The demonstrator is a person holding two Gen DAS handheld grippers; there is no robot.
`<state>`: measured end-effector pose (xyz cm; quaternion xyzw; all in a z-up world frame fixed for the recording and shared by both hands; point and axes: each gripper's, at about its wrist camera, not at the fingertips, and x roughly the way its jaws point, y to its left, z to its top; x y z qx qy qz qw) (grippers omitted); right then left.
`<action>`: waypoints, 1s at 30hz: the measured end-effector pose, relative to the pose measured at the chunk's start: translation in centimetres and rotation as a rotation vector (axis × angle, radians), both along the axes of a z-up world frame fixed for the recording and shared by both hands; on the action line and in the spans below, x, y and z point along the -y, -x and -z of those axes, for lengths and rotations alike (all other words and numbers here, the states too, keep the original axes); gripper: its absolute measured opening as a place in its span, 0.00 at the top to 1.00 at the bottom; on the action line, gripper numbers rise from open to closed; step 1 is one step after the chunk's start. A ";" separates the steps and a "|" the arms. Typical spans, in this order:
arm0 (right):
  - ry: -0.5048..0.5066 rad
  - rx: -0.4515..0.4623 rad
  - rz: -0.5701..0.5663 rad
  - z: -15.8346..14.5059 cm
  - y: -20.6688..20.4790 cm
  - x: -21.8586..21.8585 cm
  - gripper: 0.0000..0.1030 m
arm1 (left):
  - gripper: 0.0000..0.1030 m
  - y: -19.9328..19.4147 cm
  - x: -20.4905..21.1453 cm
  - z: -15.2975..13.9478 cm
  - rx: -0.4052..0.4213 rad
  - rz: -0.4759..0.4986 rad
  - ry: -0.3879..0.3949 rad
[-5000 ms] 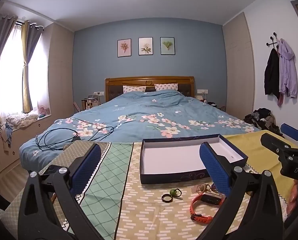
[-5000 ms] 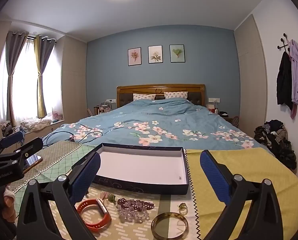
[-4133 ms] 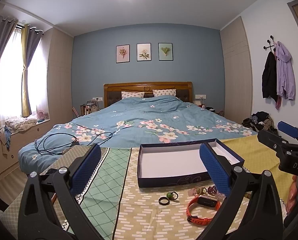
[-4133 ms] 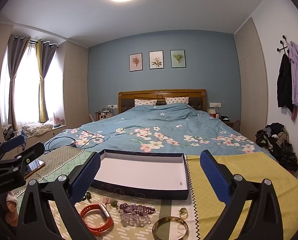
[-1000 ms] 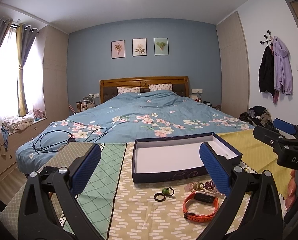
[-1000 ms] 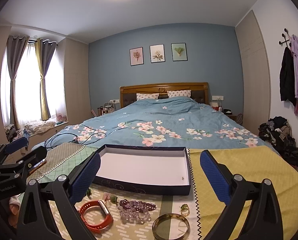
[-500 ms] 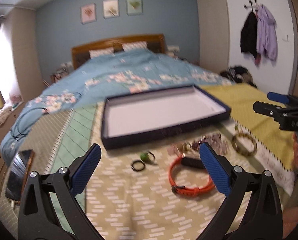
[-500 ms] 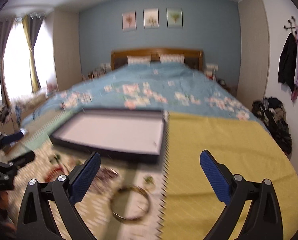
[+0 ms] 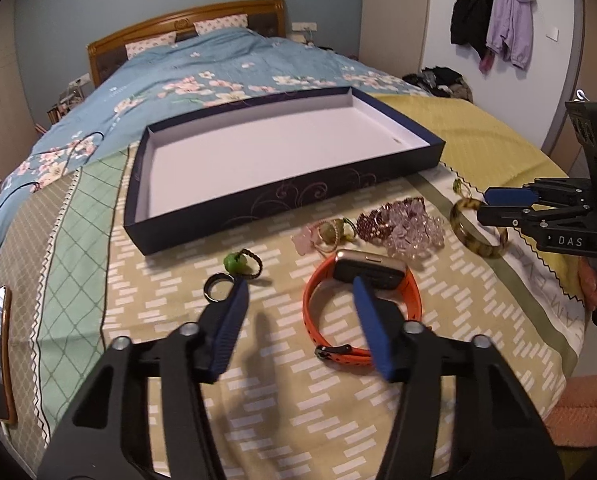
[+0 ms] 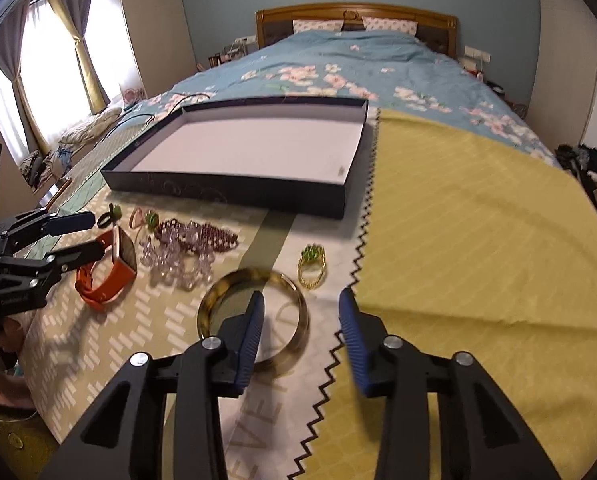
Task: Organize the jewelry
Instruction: 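Grasp the orange watch band with the left tool while the right tool grasps the tortoiseshell bangle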
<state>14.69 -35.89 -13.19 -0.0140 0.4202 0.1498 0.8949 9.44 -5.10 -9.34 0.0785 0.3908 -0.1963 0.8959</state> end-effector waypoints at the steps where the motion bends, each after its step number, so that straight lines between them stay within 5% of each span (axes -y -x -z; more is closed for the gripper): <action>1: -0.002 0.000 0.000 0.0 0.0 0.0 0.68 | 0.56 0.0 -0.1 0.0 -0.019 0.009 0.011; 4: -0.007 -0.012 -0.011 -0.1 0.1 0.0 0.87 | 0.62 -0.4 0.1 0.5 -0.071 0.022 0.025; 8: 0.010 -0.010 -0.033 -0.2 0.0 -0.5 0.94 | 0.74 0.0 0.2 0.6 -0.096 0.047 0.050; 18: 0.032 -0.014 -0.055 -0.4 -0.6 -0.8 0.94 | 0.66 -1.3 0.2 0.1 -0.100 0.076 0.006; 23: 0.033 -0.011 -0.058 -0.5 -0.7 -0.9 0.95 | 0.92 -1.5 0.9 0.2 -0.090 0.113 -0.029; 30: 0.002 0.031 -0.062 -2.2 -1.1 -0.8 0.94 | 0.93 -1.0 0.2 0.0 -0.103 0.089 0.003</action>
